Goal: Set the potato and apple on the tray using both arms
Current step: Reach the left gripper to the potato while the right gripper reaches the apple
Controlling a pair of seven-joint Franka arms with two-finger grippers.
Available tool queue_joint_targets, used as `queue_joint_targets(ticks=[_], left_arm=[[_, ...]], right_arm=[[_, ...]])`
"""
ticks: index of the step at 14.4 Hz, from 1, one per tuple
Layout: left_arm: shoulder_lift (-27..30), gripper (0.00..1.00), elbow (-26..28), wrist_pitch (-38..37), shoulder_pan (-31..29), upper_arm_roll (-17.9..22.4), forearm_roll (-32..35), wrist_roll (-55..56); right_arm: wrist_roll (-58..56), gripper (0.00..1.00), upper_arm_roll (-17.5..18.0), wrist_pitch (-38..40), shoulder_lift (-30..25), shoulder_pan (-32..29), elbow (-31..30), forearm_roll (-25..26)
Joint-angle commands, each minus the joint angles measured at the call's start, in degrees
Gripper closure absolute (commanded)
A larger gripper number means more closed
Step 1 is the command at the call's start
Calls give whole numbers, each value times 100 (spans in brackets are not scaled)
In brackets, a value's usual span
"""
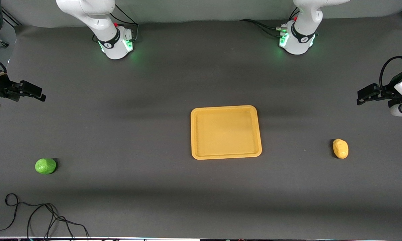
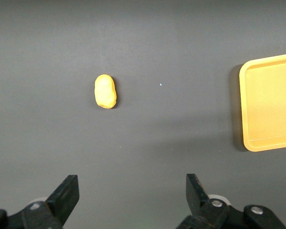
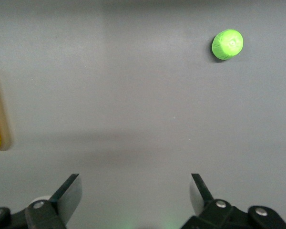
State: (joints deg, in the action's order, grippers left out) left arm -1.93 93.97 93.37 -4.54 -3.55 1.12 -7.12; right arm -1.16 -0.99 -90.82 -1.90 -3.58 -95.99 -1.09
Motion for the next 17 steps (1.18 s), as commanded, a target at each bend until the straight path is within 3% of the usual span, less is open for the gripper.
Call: queue_joint_targets(ticks=[1,8,10,15,17], left_arm=[[17,0,25,23,-3,-14,81,-88],[-114,0,217,181,-3,-5,125,-97],[-272,0,410,636,-81,-5,125,-97],[-983,0,508,1243,-327,-5,99,-228],[-1475,0,552,1621,-495,-5,55,-569]], right_arm=[[125,0,-6,100,84,24,168,-84],[-33,0,-15,56,84,7,168,-84],[-183,0,-15,-136,163,7,124,-75],[-1076,0,-181,-1129,909,-686,168,30],[-1797,0,-234,-1288,1496,-1178,648,4]])
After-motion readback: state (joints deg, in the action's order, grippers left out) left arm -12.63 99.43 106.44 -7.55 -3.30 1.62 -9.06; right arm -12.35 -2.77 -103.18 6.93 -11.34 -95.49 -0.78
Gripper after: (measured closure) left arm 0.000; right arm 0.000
